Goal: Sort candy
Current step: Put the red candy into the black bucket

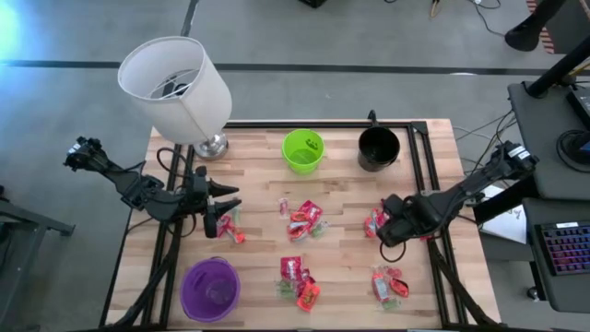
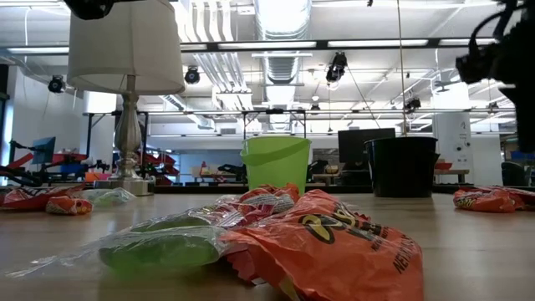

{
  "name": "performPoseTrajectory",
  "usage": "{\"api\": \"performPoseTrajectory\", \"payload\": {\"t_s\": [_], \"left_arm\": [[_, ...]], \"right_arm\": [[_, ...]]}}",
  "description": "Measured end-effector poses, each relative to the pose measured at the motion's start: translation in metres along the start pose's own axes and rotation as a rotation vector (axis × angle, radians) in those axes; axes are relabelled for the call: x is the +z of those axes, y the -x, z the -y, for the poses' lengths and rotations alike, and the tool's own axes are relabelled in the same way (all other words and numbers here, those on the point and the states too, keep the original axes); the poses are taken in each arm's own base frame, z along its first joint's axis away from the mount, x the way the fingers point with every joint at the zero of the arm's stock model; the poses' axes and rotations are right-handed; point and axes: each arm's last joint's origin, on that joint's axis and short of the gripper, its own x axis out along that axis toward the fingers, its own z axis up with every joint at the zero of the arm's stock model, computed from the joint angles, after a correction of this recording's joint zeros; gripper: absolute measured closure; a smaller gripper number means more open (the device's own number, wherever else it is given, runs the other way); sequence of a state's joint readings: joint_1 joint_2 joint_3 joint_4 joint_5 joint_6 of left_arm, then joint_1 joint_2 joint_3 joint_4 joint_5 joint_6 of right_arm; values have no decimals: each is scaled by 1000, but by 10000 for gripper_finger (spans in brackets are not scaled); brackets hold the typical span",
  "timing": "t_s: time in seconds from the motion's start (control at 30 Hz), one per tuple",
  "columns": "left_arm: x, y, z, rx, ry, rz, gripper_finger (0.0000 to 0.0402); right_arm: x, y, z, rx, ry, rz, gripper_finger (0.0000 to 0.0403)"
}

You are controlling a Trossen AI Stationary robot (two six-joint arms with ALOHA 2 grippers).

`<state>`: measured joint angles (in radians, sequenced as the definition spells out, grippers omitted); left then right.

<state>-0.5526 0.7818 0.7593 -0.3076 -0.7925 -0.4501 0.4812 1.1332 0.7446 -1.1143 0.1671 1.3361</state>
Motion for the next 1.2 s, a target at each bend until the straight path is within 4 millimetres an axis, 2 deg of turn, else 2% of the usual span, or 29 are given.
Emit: {"api": "performPoseTrajectory", "payload": {"t_s": [0.2, 0.73, 1.2], "left_arm": [[0, 0, 0, 0, 3, 0, 249], [0, 0, 1, -18, 4, -8, 249], [0, 0, 1, -18, 12, -8, 249]], "right_arm": [[2, -17, 8, -18, -50, -69, 229], [18, -25, 10, 22, -17, -50, 229], [8, -56, 20, 41, -54, -90, 229]]}}
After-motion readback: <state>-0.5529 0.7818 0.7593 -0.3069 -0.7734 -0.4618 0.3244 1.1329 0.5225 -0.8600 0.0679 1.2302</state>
